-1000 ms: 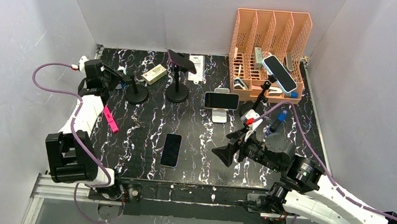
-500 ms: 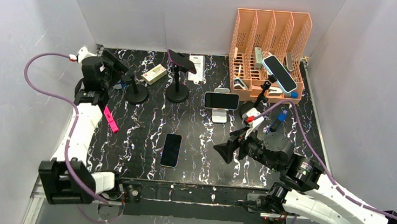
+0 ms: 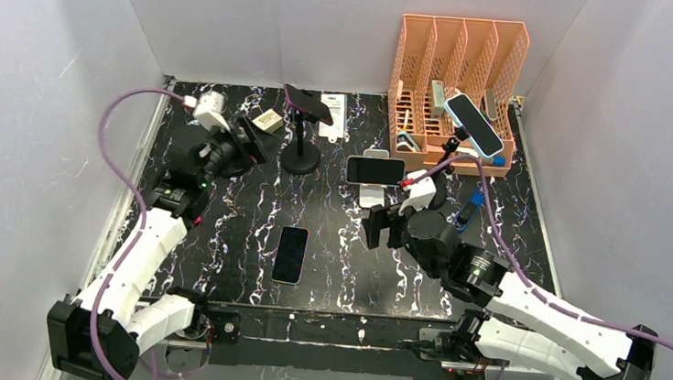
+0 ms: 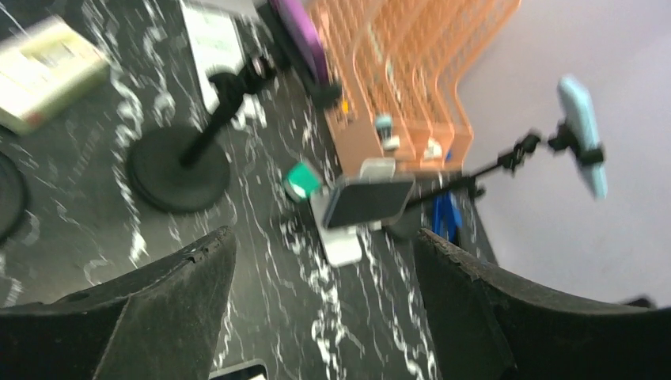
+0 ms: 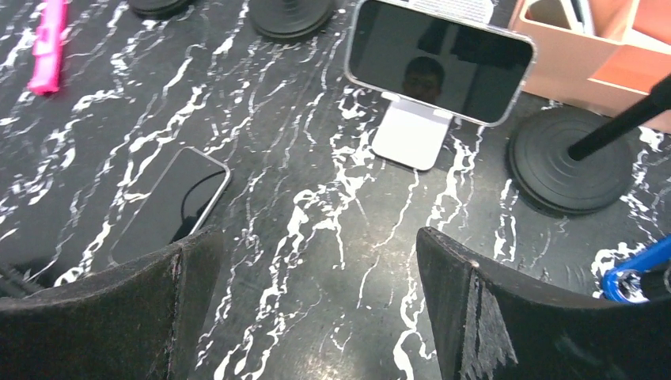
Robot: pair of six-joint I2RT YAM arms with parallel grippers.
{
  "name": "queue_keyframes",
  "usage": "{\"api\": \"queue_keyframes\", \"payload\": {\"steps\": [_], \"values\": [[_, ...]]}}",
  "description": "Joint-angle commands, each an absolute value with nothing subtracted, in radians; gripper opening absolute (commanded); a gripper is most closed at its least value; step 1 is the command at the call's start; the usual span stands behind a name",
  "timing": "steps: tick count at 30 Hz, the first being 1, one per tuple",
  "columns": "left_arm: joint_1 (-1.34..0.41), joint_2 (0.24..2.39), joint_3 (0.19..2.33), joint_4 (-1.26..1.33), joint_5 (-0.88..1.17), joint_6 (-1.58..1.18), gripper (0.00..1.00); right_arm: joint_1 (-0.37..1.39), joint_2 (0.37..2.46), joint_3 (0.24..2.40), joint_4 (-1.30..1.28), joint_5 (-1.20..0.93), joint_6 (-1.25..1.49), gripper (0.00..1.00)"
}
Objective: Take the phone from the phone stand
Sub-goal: Place the phone stand at the center of the board.
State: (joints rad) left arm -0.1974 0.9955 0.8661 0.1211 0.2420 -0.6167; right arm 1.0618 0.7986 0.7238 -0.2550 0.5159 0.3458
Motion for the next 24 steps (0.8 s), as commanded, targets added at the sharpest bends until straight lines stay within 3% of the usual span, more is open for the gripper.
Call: {"api": "queue_keyframes", "payload": {"steps": [1,7,13,18,24], "values": [[-0.294,1.035,0.844,0.107,0.329,-0.531,0.8,1.059,0.863,0.784,-0.189,0.68,0.369,0.99],[-0.344,1.103,0.864,0.154,0.374,-0.442,0.79,0.994,0.983,0.983,-0.24,0.693,0.346,0.99],[-0.372,1.081,0.758,0.265,0.383,-0.431,0.79,0.761,1.007,1.108,-0.255,0.545,0.37,0.99],[-0.383,1.009,0.675,0.364,0.402,-0.461,0.78,0.671,0.981,1.094,-0.247,0.547,0.371,0.98],[-0.439,0.983,0.688,0.293,0.351,-0.406,0.78,0.669,0.837,0.996,-0.231,0.562,0.339,0.98]]}}
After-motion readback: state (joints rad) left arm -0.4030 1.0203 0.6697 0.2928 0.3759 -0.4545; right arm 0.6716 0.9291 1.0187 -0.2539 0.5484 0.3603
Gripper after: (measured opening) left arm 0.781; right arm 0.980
